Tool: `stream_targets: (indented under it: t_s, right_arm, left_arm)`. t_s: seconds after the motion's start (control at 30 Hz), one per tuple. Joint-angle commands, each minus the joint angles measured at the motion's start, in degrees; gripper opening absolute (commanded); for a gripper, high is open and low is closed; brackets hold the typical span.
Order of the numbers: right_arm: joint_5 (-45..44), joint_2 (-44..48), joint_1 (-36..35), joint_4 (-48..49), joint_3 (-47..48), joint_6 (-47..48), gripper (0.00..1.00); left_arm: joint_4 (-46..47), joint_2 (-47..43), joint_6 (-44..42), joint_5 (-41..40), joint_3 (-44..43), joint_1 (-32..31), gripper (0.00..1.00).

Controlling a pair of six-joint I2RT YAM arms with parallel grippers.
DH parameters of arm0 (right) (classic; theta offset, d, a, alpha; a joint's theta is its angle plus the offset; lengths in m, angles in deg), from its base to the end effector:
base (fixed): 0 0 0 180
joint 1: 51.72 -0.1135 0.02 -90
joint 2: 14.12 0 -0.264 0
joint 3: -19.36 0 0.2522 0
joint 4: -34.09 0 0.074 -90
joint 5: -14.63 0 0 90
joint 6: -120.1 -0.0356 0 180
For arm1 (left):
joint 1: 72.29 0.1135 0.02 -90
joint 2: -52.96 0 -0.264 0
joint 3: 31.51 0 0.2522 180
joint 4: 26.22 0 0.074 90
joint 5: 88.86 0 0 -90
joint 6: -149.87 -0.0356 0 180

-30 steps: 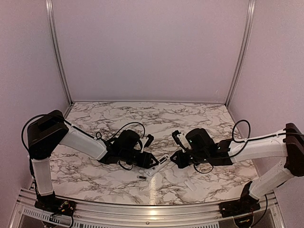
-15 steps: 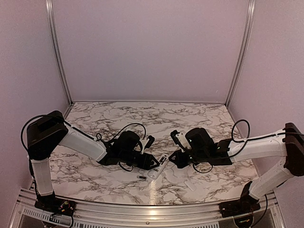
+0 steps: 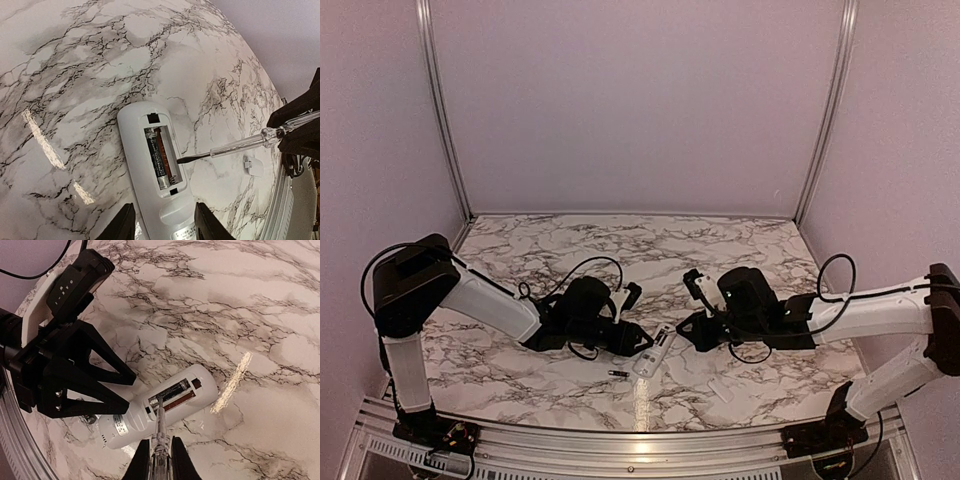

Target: Unload the batteries from the remote control

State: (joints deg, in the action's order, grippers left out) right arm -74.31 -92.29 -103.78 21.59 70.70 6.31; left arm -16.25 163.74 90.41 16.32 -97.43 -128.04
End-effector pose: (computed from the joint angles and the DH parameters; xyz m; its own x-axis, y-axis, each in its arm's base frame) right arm 0.1690 0.2178 0.1886 -0.6782 -0.2139 -0.7031 -0.5724 0.7538 0.3228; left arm 0.2069 -0.3204 0.1204 -0.7441 0.2214 -0.6304 0.6276 0.5552 -0.5458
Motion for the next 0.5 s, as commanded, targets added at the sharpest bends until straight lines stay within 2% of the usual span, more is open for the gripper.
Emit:
stream_targets:
  t_s: [0.0, 0.1, 0.2, 0.27, 0.37, 0.47]
  right_arm:
    - [-0.57, 1.31, 0.46, 1.09, -0.58, -0.28, 0.00]
    - [-0.80, 1.51, 0.50, 1.08, -0.54, -0.46, 0.00]
    - [-0.80, 1.92, 0.45, 1.16, -0.73, -0.54, 0.00]
    - [-0.80, 2.07, 0.46, 1.19, -0.88, -0.53, 0.00]
    - [-0.80, 2.04, 0.46, 1.52, -1.02, -0.59, 0.00]
    - [-0.81, 1.58, 0.46, 1.87, -0.93, -0.38, 0.00]
  left_arm:
    - [2.29, -2.42, -1.03, -0.94, 1.04, -0.24, 0.43]
    - [2.41, -3.40, -1.51, -1.69, 1.80, -0.24, 0.48]
    - [3.07, -3.83, -2.08, -2.10, 2.47, -0.24, 0.59]
    - [3.37, -3.83, -2.31, -2.09, 2.50, -0.24, 0.64]
    - [3.39, -3.28, -2.34, -1.99, 2.21, -0.24, 0.65]
    - [2.95, -2.42, -2.09, -1.56, 1.47, -0.24, 0.58]
